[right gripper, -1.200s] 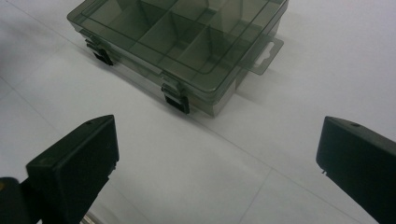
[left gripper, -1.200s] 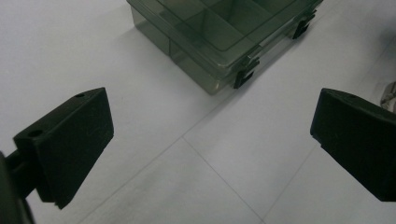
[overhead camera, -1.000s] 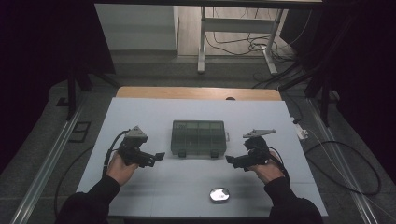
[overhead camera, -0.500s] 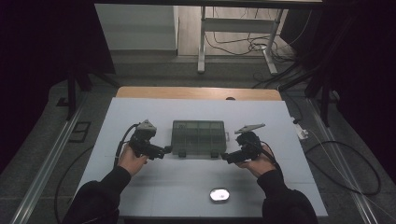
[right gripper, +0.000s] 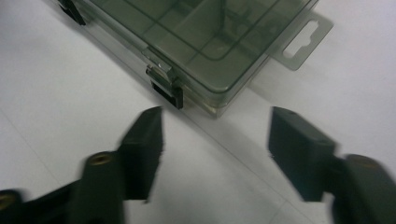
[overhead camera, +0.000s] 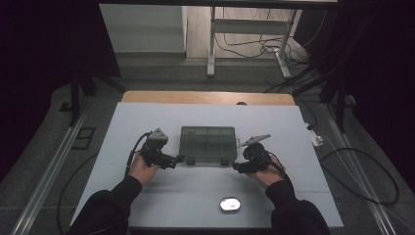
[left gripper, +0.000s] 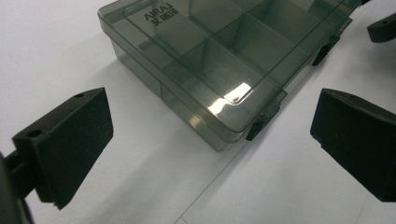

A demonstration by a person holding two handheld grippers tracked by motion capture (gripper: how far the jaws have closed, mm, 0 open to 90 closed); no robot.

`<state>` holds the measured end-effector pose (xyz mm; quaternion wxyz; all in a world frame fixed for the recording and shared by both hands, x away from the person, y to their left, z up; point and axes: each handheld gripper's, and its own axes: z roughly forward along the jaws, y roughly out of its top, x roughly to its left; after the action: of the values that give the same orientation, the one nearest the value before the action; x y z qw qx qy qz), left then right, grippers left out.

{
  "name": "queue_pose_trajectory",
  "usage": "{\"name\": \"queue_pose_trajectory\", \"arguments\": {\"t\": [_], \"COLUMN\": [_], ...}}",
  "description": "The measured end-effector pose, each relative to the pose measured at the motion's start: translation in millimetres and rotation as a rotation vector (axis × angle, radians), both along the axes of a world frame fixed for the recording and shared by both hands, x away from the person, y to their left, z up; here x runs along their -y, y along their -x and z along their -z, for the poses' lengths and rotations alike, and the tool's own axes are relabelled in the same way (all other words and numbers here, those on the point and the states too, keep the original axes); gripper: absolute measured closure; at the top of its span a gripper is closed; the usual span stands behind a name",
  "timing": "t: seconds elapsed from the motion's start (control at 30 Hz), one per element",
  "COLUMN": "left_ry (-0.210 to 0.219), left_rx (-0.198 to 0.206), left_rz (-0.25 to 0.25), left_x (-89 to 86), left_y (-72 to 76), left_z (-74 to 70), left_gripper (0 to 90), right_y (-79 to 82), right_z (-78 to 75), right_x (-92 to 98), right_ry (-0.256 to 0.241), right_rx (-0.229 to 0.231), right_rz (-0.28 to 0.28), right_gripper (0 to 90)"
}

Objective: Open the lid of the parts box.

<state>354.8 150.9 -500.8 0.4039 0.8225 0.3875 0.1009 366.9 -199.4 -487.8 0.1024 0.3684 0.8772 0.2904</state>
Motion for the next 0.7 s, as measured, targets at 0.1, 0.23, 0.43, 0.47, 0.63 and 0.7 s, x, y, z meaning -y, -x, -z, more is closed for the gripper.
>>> {"name": "queue_pose_trajectory", "arguments": {"t": [0.1, 0.23, 0.43, 0.47, 0.63, 0.7], "left_ry": [0.018, -0.006, -0.023, -0.02, -0.025, -0.03], "left_rx": [-0.003, 0.008, 0.012, 0.012, 0.013, 0.014], "left_rz": [0.012, 0.024, 0.03, 0.031, 0.028, 0.028], "left_x": [2.0, 6.2, 8.0, 8.1, 9.9, 10.2], "left_y": [0.4, 1.9, 2.6, 2.5, 2.8, 2.9], "left_z": [1.2, 1.2, 0.6, 0.6, 0.5, 0.2], "left_gripper": [0.0, 0.3, 1.0, 1.1, 1.3, 1.4], "right_y": [-1.5, -4.2, -8.6, -9.3, -10.3, -10.4], "right_z": [2.6, 7.7, 15.7, 16.2, 18.7, 19.1], "right_x": [1.3, 3.2, 1.6, 1.2, -1.3, -2.3], "right_ry": [0.005, 0.008, 0.017, 0.01, 0.02, 0.019], "right_rx": [-0.013, -0.032, -0.083, -0.088, -0.08, -0.073], "right_rz": [0.005, 0.004, 0.004, 0.008, -0.001, -0.001], "right_gripper": [54.9, 76.0, 89.3, 89.3, 89.3, 89.3]}}
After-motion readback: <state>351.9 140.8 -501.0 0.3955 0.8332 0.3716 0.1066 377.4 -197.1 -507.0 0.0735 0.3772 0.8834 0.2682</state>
